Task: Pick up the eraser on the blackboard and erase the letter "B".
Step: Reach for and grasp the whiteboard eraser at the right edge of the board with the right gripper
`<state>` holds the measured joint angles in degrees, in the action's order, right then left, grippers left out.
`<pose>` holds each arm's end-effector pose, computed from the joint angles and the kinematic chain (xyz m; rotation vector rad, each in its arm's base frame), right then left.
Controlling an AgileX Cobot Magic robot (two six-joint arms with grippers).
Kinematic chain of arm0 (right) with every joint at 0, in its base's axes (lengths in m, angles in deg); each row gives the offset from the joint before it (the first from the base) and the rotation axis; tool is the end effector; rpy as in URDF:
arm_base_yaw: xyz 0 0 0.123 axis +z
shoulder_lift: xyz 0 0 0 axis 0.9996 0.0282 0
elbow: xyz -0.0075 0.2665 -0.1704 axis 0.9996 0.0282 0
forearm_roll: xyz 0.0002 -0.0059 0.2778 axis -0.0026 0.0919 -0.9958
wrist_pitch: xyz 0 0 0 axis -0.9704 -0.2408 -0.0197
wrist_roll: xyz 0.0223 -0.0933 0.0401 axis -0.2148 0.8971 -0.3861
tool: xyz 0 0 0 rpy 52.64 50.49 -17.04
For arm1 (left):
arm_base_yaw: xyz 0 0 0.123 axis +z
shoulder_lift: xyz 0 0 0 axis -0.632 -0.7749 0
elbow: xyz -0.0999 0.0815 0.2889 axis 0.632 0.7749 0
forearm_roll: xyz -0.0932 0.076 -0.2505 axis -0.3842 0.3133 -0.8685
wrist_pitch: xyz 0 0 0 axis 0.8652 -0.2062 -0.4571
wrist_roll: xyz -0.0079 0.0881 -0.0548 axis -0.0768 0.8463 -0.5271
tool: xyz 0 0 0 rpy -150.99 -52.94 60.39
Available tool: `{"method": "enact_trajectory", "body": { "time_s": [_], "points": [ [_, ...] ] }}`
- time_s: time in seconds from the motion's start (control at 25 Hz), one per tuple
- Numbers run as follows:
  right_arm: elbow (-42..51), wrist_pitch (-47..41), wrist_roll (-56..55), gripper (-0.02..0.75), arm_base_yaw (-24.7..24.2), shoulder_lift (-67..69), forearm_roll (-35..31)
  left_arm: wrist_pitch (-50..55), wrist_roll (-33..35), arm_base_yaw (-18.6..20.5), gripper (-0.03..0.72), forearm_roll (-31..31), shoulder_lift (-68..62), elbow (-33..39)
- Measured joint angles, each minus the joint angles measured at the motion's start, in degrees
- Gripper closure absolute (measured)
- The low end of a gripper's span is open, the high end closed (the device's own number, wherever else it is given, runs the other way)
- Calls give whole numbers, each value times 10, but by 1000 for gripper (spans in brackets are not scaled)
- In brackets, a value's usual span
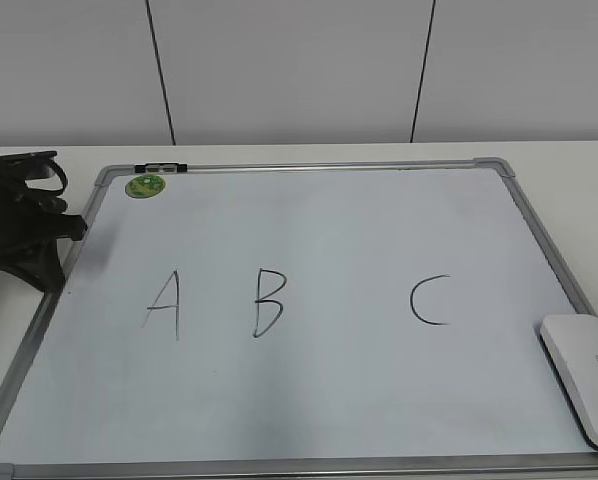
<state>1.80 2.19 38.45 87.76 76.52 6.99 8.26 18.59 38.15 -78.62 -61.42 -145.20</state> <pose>0.1072 0.0073 0.3097 -0.1013 2.4981 0.0701 0.4368 -0.0236 0.1253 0.0039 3.0460 -0.2327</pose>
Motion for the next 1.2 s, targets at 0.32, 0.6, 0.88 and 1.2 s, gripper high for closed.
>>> {"method": "enact_trajectory", "body": {
  "time_s": [0.32, 0.6, 0.88, 1.2],
  "points": [
    [0, 17, 30, 104, 0, 150, -22, 0, 0, 0, 657, 0, 0, 0],
    [-1, 70, 53, 76, 0, 266, -22, 0, 0, 0, 657, 0, 0, 0],
    [-28, 114, 55, 76, 0, 377, -24, 0, 0, 0, 657, 0, 0, -1],
    [-60, 157, 64, 76, 0, 481, -24, 0, 0, 0, 657, 0, 0, -1]
  ]
}}
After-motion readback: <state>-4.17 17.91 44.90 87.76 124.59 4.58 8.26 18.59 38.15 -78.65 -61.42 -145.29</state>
